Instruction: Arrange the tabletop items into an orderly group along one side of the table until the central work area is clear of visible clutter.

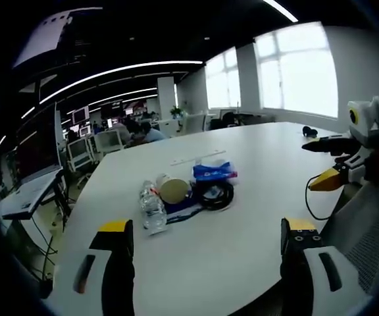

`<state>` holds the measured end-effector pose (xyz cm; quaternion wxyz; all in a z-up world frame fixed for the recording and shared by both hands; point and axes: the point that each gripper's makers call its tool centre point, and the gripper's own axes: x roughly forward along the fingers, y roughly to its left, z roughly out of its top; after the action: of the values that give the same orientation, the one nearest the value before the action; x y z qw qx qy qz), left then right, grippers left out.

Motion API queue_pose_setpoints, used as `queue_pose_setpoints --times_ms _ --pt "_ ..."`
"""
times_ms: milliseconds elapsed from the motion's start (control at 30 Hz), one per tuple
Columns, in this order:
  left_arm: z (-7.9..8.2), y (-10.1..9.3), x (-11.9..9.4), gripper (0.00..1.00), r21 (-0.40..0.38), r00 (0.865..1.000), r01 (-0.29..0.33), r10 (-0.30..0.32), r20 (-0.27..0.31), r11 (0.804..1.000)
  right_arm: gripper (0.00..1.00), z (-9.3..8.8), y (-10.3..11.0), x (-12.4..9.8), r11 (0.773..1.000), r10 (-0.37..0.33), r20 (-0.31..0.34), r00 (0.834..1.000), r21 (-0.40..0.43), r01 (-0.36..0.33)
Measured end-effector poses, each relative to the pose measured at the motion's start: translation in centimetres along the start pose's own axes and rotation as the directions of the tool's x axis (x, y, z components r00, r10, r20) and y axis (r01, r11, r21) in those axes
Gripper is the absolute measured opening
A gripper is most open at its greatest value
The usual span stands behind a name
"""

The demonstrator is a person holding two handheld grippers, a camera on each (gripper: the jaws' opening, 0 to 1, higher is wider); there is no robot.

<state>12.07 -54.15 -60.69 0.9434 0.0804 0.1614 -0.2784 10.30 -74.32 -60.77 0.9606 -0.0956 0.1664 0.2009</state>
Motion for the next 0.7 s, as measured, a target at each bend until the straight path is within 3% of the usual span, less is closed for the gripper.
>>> queue_pose_setpoints --times_ms 700 --pt "0.09 0.17 -0.08 0.93 0.007 1.0 -0.007 0.007 0.004 1.0 0.87 0.36 -0.1 -0.03 1.0 -0.004 0.021 1.0 -0.004 0.004"
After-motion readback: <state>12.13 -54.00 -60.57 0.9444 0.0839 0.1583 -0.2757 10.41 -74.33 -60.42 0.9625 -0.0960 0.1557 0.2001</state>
